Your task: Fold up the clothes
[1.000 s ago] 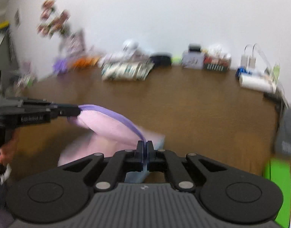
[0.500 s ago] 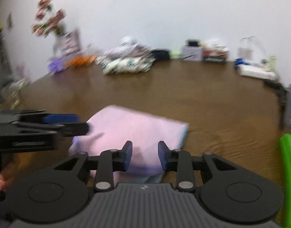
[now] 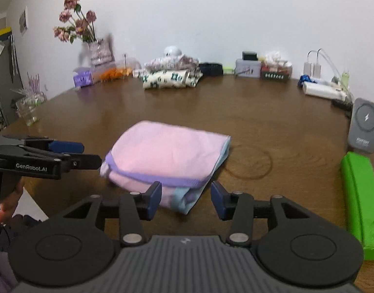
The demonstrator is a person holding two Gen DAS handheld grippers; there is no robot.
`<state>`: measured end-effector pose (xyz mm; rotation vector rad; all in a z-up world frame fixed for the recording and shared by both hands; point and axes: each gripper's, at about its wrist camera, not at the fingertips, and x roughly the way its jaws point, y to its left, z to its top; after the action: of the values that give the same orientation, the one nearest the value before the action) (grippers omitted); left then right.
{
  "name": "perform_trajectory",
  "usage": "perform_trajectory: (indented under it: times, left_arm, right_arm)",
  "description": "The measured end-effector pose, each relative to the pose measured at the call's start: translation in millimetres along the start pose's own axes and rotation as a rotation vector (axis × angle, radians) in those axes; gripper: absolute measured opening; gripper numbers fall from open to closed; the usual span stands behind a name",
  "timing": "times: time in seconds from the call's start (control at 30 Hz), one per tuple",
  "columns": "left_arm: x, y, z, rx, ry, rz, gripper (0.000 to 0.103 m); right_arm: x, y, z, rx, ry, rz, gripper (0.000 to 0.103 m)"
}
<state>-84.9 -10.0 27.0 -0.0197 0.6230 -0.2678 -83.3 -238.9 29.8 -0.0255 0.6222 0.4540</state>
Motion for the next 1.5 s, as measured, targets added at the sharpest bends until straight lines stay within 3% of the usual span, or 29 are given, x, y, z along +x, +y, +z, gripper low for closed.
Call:
perform_trajectory:
  times: [0.4, 0.7, 0.97, 1.5]
  left_arm:
    - [-2.6, -1.9, -2.8, -0.038, 0.061, -0.028, 0.078]
    - [-1.4, 9.9, -4.5, -0.129, 0.077, -0.047, 0.082]
    - [-2.5, 14.6, -1.5, -0.144, 0.076, -0.019, 0.083]
    - [-0.8, 7.9, -2.8, -0.126, 0.093, -0.031, 0.084]
  right_arm:
    - [-3.0, 15.4, 2.1, -0.004, 0.031, 0.001, 0.071]
    - [-2.4, 3.5, 7.6, 0.135, -0.024, -0.032, 0.073]
    - [-6.3, 2.5, 11.1, 0.151, -0.062, -0.045, 0.079]
    - [-4.0, 8.1, 12.5, 0.151, -0.047, -0.061, 0.082]
